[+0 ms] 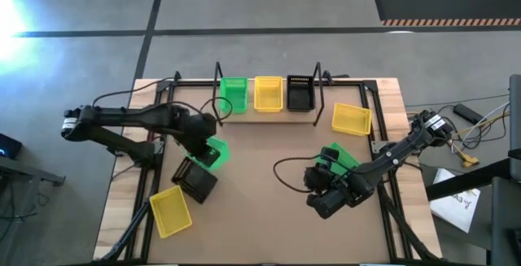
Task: Stack baskets on shelf by color
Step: Stack the left green bin on top of the other green bin on the shelf
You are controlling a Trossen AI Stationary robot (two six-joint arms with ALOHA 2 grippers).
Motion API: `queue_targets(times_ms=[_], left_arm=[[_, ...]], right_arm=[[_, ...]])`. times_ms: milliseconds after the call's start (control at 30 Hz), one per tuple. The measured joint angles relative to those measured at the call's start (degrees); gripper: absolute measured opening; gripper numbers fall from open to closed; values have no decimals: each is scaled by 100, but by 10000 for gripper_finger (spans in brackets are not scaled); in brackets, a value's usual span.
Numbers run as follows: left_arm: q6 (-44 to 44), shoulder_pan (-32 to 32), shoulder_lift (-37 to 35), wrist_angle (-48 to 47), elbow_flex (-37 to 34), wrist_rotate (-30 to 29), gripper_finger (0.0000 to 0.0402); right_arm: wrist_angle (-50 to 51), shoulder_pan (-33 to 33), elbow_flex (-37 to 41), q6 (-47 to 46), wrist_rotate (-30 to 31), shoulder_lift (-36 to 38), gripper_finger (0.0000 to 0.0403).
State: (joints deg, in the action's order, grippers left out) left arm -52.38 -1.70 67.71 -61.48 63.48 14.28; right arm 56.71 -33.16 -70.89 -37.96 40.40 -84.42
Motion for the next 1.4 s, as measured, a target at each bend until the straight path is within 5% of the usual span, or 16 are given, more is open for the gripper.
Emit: queue_targets(times_ms=[133, 267, 500, 633, 967, 1133, 1400], left_arm=[[800, 63, -36, 704, 96, 1072, 2], [1160, 94, 173, 2487, -5, 1984, 2], [2473, -77, 757, 4991, 276, 2105, 2], [3438, -459, 883, 4587, 781, 1812, 2], [6516, -1719, 990, 1644, 2175, -295, 2], [7324, -2304, 1265, 561, 2273, -1049, 2], [8486, -2472, 1884, 96, 2243, -2427, 1]], right_arm=[[10, 58, 0, 158, 29, 0, 47], [32, 58, 0, 150, 22, 71, 47], [46, 56, 0, -466, 11, 391, 47], [44, 56, 0, -784, 12, 591, 47], [44, 56, 0, -1400, 17, 934, 47], [12, 56, 0, -1678, 22, 973, 47], [-23, 56, -2, -2045, 30, 807, 47]])
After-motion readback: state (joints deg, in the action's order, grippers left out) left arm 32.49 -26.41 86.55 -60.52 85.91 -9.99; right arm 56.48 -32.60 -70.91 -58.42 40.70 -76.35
